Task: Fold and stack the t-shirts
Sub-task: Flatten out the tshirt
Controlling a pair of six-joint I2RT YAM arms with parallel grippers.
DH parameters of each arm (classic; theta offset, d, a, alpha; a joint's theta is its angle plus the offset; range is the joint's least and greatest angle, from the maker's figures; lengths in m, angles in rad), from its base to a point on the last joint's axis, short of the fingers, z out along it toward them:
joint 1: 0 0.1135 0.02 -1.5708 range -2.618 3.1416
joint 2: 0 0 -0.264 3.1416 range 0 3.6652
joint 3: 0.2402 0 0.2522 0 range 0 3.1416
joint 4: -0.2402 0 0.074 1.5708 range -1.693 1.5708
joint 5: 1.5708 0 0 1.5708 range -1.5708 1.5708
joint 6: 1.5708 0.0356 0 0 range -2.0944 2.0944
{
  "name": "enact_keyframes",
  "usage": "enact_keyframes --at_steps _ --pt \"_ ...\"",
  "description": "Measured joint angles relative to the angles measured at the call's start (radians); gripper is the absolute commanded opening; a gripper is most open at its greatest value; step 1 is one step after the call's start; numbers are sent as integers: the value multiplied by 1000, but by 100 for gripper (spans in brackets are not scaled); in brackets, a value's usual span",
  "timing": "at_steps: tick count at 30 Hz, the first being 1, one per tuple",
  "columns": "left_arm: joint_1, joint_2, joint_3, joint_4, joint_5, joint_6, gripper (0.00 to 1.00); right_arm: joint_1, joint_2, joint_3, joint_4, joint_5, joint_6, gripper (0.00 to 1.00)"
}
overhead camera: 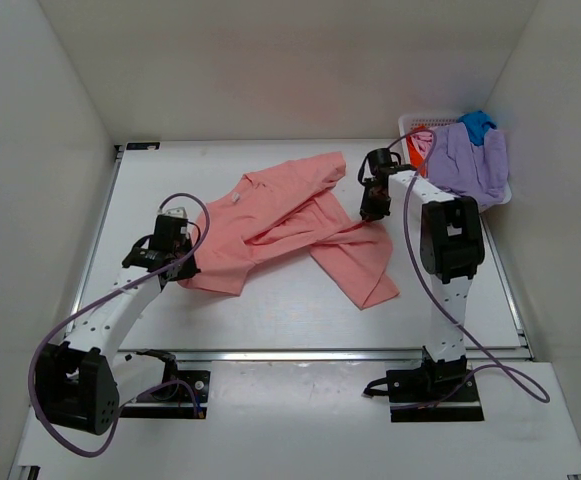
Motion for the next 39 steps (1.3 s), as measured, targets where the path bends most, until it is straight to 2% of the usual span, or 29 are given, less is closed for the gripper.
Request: enact_keyframes --at_steps 6,9,13,19,25,28,31,36,39 --pt "3 0 8 -3 8 1 0 18 2 19 -30 31 4 0" --pt "14 -1 85 -39 10 -6 0 37 -79 -5 -48 49 -7 0" --pt "34 -9 296 -54 2 -29 0 56 -365 -67 -37 47 -27 0" --pt "38 -97 574 -27 -21 -70 0 60 -913 -101 71 30 -48 0" --pt "3 -203 787 -29 -32 -87 0 -4 -1190 -80 47 -8 -52 0" --pt "-5 -201 941 -48 -32 -86 0 -121 -1189 -4 6 -132 -49 0" --pt "-18 -201 1010 -37 -32 -86 0 -179 -1140 40 -9 -245 -50 0" --pt "-1 -167 943 -24 -28 -72 0 -70 -973 58 -33 -273 -80 0" --pt "19 -35 936 -33 -11 -39 0 -46 -830 56 -23 -304 -94 0"
